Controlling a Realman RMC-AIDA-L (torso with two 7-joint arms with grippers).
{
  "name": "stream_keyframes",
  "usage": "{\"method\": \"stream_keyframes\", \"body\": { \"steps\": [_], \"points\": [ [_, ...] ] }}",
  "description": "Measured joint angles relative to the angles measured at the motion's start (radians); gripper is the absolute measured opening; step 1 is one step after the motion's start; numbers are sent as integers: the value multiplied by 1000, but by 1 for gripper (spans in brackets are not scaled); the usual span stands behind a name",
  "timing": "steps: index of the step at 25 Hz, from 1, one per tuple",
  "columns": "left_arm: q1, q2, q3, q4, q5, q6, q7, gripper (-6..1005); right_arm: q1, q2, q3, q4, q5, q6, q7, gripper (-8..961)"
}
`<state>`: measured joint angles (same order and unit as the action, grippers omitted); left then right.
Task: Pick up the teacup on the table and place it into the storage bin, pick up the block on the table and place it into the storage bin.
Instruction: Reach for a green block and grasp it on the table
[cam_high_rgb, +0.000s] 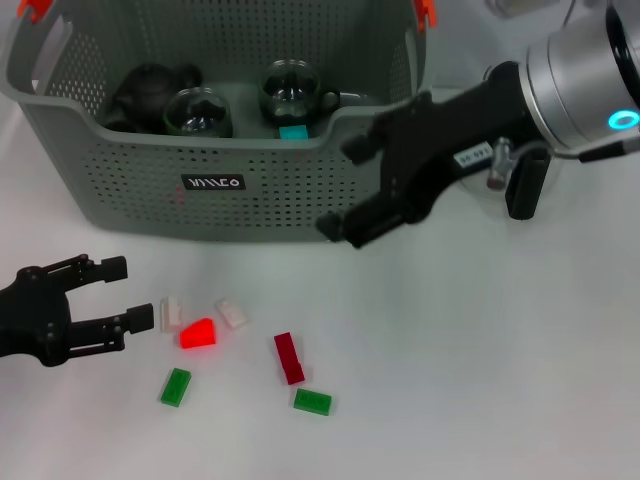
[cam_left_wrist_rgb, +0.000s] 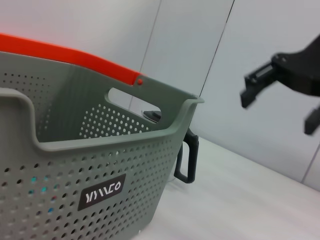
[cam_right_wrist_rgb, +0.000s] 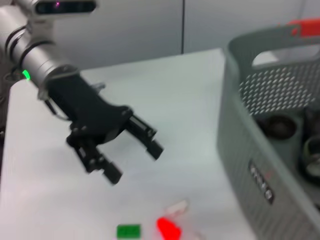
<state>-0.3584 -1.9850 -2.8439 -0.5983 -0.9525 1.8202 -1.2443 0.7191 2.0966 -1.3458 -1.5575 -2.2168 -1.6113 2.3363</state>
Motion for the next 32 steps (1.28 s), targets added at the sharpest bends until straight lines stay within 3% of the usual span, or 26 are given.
{"method": "stream_keyframes", "body": {
  "steps": [32],
  "points": [
    [-7, -5, 9, 0, -6, 2, 1, 865, 4, 3, -33, 91, -46, -108, 26, 930]
  ]
}}
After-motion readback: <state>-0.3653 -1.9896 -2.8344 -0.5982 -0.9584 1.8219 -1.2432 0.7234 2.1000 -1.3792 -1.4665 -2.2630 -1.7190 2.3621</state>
